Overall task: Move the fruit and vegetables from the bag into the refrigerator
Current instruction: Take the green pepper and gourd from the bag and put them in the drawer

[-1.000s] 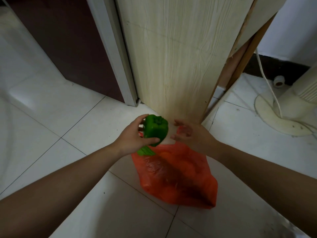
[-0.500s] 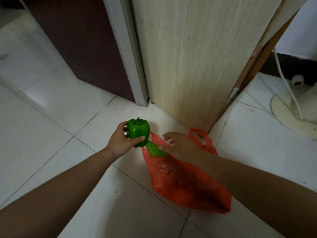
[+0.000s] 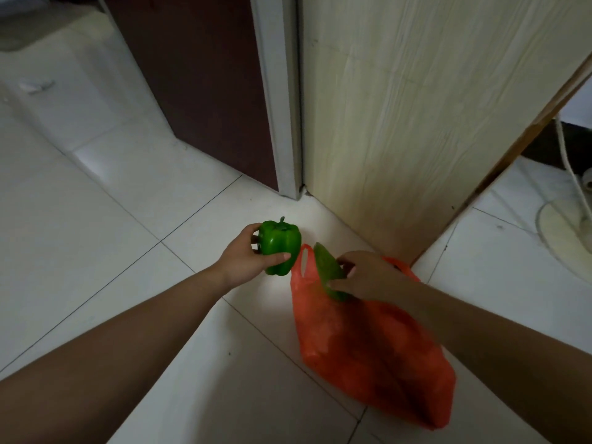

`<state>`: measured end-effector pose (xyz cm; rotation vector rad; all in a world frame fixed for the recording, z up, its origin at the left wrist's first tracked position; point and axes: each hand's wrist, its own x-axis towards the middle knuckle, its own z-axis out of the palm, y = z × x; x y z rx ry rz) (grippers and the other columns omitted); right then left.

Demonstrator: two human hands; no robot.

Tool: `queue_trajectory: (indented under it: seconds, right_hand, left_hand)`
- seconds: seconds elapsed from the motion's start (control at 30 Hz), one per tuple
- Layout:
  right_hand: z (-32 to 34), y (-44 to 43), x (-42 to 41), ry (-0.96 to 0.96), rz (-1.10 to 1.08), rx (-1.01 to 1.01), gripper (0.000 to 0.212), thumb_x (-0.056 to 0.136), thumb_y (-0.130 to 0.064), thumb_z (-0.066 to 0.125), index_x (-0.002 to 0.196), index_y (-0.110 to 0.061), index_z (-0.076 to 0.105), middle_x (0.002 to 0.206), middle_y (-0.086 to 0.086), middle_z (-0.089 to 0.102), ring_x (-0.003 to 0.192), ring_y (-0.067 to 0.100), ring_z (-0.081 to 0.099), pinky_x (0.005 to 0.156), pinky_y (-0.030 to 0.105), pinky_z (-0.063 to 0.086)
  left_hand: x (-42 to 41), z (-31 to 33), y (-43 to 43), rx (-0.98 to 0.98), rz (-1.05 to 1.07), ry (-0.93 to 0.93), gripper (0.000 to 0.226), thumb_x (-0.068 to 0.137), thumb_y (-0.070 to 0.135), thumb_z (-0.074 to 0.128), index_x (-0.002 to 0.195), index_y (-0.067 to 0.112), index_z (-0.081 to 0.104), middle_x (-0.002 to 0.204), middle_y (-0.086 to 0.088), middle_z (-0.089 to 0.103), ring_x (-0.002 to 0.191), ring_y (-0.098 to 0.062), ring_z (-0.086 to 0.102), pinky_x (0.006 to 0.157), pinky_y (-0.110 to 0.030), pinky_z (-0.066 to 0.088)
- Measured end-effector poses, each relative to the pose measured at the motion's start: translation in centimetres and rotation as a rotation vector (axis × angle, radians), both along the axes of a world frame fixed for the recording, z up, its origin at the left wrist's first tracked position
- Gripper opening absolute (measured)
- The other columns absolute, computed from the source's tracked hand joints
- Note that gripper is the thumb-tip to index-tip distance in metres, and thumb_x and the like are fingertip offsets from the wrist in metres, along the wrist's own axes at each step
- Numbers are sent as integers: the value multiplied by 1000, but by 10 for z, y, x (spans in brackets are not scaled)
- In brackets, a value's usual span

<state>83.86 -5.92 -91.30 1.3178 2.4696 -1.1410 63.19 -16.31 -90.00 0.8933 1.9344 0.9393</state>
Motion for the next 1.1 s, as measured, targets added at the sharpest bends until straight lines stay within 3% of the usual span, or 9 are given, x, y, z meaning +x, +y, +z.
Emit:
queue_trajectory:
  seconds: [0.07,0.23,0.33,0.67,0.83,1.0,1.1]
  right_hand:
    - [14,6,18,27,-32,-29,52,76,-43,72,120,-19,56,108,-5,58,89,11,57,66,17,45]
    - [33,17,55,248,-224,-123,44,75,-32,76,113,-22,56,103,-5,61,87,9,61,70,21,52]
    - [39,22,64,405,-333,-239,40,78,-21,75,114,-20,59,101,0,66,87,14,66,73,27,57]
    - [45,22,64,726,-451,-13,47,74,-31,77,117,-32,59,101,-5,64,85,14,66,66,25,57]
    - [19,0,69,603,-396,-24,49,79,-33,72,124,-32,52,103,-8,63,86,5,63,62,11,51]
    - [-1,-9,70,519,-430,-73,53,77,-37,73,124,-25,50,105,-8,61,87,6,62,68,20,55]
    - [-9,-9,69,428,-433,-62,54,74,-41,75,119,-23,50,102,-12,60,86,1,60,66,15,51]
  left_hand:
    - [5,3,7,18,7,-5,80,70,25,80,137,19,36,125,-2,49,107,-15,51,74,-22,49]
    - [25,14,21,52,-46,-18,78,70,25,80,135,21,38,123,1,50,99,-11,57,62,-13,47]
    - [37,21,28,73,-76,-33,73,70,26,80,133,21,42,121,4,50,97,-8,58,63,-13,47]
    - [53,24,33,103,-101,-114,66,69,23,80,126,22,47,117,1,55,100,-14,60,70,-19,53]
    - [51,15,24,59,-142,-93,69,69,24,81,129,22,46,117,3,55,102,-13,60,70,-17,51]
    - [50,7,23,46,-145,-98,69,68,25,81,128,22,47,118,3,56,104,-16,59,75,-21,51]
    - [55,-1,21,43,-166,-115,67,68,23,81,126,23,47,117,2,55,106,-17,58,72,-18,52]
